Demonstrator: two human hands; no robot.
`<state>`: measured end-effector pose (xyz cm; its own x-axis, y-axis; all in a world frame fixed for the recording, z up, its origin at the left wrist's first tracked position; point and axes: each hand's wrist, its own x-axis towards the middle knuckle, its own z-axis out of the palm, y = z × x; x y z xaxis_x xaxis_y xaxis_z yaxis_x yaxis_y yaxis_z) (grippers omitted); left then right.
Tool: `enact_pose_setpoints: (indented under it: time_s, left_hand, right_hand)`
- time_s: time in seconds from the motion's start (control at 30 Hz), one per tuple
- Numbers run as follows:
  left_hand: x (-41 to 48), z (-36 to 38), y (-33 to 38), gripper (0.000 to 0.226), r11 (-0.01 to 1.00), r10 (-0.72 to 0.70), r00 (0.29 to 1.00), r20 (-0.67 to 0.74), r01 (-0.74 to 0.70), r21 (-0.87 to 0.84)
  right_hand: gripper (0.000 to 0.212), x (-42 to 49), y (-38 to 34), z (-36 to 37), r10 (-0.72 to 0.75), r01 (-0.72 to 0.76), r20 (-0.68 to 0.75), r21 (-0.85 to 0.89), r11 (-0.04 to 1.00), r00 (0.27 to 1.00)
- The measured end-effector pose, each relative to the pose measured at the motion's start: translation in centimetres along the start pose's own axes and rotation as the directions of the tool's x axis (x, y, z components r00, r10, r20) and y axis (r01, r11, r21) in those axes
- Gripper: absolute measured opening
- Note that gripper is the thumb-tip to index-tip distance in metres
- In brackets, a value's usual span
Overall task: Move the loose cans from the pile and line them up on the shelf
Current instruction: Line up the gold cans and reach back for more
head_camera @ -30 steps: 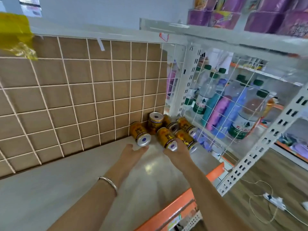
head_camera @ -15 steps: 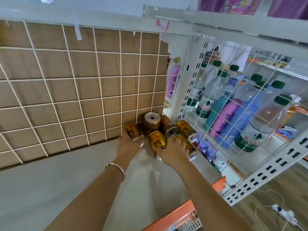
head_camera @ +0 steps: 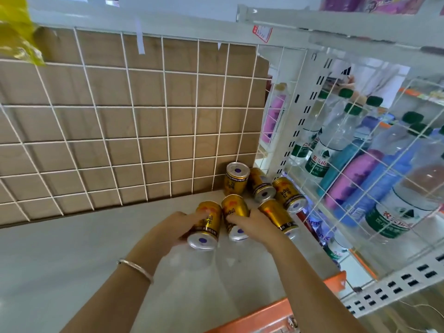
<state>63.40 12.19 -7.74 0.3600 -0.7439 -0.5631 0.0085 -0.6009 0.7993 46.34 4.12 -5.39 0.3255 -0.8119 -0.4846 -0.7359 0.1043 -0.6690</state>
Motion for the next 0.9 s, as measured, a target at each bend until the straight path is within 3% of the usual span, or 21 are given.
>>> enact_pose_setpoints:
  time_s: [0.07, 0.2, 0.27, 0.43, 0.53, 0.73, 0.9]
  left_hand:
    - [0.5, -0.3, -0.1, 0.065, 0.989, -0.036, 0.998, -0.047, 0.029, -0.146]
    - [0.0, 0.8, 0.2, 0.058, 1.000, -0.012, 1.000, -0.009, 0.012, -0.005]
    - [-0.4, 1.2, 0.4, 0.050, 0.999, -0.042, 0.999, 0.000, 0.042, -0.030]
    - [-2.0, 0.9, -0.9, 0.050, 0.931, -0.020, 0.997, 0.075, 0.046, -0.363]
    - [-3.0, 0.9, -2.1, 0.052, 0.898, 0.047, 0.999, -0.003, -0.044, -0.437]
    - [-6.2, -0.6, -3.1, 0.050, 0.893, 0.190, 0.966, -0.176, -0.245, -0.379]
    - [-8.9, -2.5, -5.5, 0.052, 0.876, 0.181, 0.916, -0.357, -0.316, -0.364]
  right_hand:
    - [0.060, 0.2, 0.1, 0.0, -0.002, 0.003, -0.013, 0.063, 0.998, 1.000]
    - [0.053, 0.4, 0.4, 0.1, 0.002, 0.000, -0.010, 0.160, 0.987, 1.000]
    - [0.063, 0.3, 0.7, 0.0, 0.010, -0.012, 0.010, 0.240, 0.971, 1.000]
    - [0.042, -0.2, 1.4, 0.1, -0.060, 0.010, 0.110, 0.410, 0.912, 0.992]
    - [0.037, -0.4, 1.1, 0.3, -0.140, 0.072, 0.120, 0.448, 0.891, 0.983]
    - [0.020, -2.0, 0.1, 2.5, -0.230, 0.126, 0.132, 0.538, 0.834, 0.964]
    - [0.018, -4.3, -1.7, 5.4, -0.341, 0.236, 0.133, 0.495, 0.836, 0.931]
